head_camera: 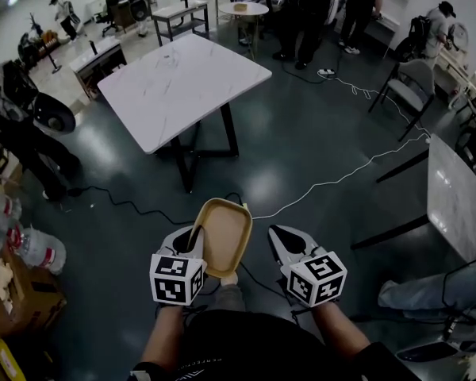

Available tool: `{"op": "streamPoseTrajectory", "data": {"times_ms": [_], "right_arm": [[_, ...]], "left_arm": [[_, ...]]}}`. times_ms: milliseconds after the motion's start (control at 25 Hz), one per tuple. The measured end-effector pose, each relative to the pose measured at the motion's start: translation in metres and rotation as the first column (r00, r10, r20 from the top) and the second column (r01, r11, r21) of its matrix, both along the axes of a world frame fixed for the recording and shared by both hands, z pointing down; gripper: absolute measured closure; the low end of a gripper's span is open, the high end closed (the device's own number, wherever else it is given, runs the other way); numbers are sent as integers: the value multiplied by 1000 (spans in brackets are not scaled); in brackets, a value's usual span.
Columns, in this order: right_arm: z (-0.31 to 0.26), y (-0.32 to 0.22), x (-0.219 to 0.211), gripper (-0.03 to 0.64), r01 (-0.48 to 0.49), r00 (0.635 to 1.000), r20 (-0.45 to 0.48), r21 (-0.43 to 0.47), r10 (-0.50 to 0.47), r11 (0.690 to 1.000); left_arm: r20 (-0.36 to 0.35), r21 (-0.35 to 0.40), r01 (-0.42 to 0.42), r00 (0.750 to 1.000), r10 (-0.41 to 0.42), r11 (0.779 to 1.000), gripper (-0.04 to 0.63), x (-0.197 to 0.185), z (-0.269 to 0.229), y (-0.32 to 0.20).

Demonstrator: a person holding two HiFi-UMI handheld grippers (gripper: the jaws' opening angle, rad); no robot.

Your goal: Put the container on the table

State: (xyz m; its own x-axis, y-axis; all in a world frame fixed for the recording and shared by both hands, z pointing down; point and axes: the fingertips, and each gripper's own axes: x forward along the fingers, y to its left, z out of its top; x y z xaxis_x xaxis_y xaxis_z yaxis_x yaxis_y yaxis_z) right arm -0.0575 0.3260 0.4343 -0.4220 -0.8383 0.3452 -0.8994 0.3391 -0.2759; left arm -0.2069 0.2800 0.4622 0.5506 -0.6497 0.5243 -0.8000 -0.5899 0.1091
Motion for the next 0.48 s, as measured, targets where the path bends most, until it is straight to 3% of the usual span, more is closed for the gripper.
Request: {"op": "streamPoseTrajectory", "data": {"times_ms": [480], "right_arm": [[7, -86, -5, 617, -4, 1000, -5, -38, 4, 999]], "left_arm": [[12, -20, 3, 1000, -3, 1000, 588, -9, 7, -86]]}}
